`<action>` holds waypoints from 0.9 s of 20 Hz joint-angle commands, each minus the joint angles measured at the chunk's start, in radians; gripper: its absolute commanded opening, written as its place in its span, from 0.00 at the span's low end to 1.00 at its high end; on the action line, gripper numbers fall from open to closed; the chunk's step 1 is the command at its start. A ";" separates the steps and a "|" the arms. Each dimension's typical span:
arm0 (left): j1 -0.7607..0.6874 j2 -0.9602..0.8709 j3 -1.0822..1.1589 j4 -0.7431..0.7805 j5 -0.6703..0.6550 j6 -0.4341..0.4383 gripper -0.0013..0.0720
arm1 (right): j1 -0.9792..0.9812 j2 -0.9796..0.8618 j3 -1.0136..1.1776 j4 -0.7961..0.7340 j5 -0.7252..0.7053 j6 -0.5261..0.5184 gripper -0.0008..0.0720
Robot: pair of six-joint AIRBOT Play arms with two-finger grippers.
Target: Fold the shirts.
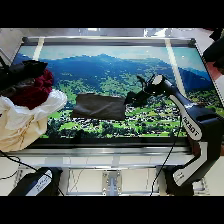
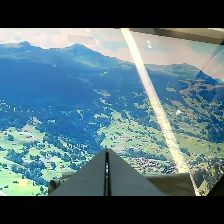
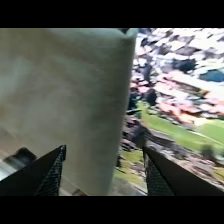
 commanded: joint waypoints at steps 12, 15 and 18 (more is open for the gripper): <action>0.001 0.001 0.000 0.000 -0.037 0.000 0.04 | 0.138 -0.098 -0.031 0.247 -0.129 -0.049 0.30; 0.001 0.001 0.000 0.000 -0.045 0.000 0.04 | 0.126 -0.086 0.050 0.245 -0.007 -0.062 0.03; 0.001 0.001 0.000 0.000 -0.045 0.000 0.04 | 0.076 -0.026 0.164 0.178 0.072 -0.052 0.02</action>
